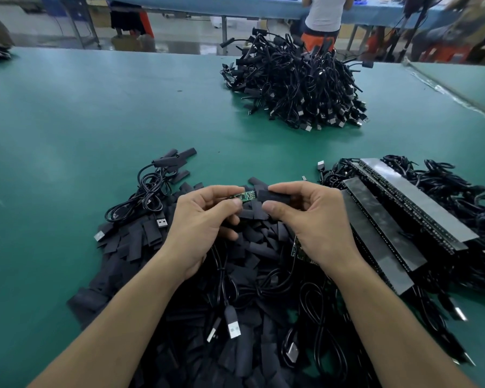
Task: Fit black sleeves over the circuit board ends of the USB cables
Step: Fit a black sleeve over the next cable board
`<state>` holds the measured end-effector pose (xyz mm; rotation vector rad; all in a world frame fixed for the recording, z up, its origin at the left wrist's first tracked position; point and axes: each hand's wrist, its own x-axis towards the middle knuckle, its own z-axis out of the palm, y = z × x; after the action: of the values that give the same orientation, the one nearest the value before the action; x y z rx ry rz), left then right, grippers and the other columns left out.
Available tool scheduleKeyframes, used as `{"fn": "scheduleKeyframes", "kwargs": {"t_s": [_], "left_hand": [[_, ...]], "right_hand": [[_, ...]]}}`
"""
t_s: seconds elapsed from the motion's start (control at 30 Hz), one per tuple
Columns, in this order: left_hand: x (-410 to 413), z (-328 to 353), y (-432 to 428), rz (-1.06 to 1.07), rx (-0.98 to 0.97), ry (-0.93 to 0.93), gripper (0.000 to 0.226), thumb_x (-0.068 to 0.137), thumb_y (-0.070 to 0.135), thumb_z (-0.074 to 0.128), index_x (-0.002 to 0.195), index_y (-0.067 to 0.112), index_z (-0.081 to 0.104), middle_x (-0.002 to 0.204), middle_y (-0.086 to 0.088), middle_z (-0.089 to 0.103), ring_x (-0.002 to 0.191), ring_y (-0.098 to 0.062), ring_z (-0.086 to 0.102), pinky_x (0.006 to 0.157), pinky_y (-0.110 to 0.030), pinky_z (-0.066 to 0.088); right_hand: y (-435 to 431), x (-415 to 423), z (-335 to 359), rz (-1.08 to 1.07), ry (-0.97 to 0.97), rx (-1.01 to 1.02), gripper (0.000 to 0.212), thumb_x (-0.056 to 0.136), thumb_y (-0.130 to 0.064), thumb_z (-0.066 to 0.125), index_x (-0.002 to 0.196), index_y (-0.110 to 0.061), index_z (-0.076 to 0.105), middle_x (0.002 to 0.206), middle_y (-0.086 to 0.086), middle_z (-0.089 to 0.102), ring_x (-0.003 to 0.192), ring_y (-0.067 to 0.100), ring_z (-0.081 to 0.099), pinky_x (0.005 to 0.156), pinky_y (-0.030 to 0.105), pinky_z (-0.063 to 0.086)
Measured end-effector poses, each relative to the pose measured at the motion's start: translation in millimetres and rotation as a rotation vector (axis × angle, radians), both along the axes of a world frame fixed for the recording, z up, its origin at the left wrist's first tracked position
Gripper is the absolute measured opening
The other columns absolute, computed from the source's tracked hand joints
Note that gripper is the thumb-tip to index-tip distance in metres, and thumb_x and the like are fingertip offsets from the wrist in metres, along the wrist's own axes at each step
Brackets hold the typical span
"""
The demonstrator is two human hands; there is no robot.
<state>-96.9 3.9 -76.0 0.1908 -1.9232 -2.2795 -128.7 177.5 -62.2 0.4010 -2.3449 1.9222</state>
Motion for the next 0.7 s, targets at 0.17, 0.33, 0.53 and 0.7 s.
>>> {"fn": "scheduleKeyframes", "kwargs": {"t_s": [0.17,0.33,0.53,0.7], "left_hand": [[1.5,1.7,0.0,0.006,-0.034,0.001,0.020,0.090,-0.003,0.063,0.089,0.012,0.076,0.055,0.004,0.060,0.046,-0.006,0.052,0.042,-0.016,0.044],[1.3,4.6,-0.3,0.025,0.015,-0.038,0.023,0.090,-0.001,0.062,0.085,0.015,0.077,0.054,0.000,0.056,0.042,-0.008,0.048,0.038,-0.014,0.040],[1.4,4.2,-0.3,0.004,0.018,-0.036,0.020,0.089,-0.002,0.063,0.087,0.012,0.077,0.053,-0.001,0.055,0.044,-0.008,0.048,0.041,-0.016,0.041],[1.6,3.4,-0.6,-0.010,0.005,-0.027,0.020,0.089,-0.004,0.062,0.089,0.010,0.076,0.055,0.002,0.059,0.045,-0.007,0.048,0.042,-0.017,0.043]], "right_hand": [[0.6,-0.5,-1.3,0.031,0.006,0.000,0.027,0.069,-0.012,0.088,0.083,-0.031,0.074,0.079,-0.008,0.076,0.074,0.008,0.072,0.076,0.030,0.060],[2.2,-2.4,-1.8,0.046,0.005,-0.019,0.027,0.070,-0.010,0.087,0.082,-0.031,0.073,0.077,-0.011,0.076,0.072,0.004,0.070,0.073,0.022,0.057],[1.5,-1.6,-2.6,0.064,0.010,0.031,0.024,0.073,-0.012,0.085,0.085,-0.029,0.074,0.079,-0.009,0.076,0.073,0.007,0.070,0.076,0.026,0.059],[2.1,-1.2,-2.2,0.070,-0.006,0.018,0.021,0.074,-0.010,0.084,0.084,-0.027,0.075,0.077,-0.008,0.075,0.071,0.005,0.069,0.075,0.025,0.058]]}}
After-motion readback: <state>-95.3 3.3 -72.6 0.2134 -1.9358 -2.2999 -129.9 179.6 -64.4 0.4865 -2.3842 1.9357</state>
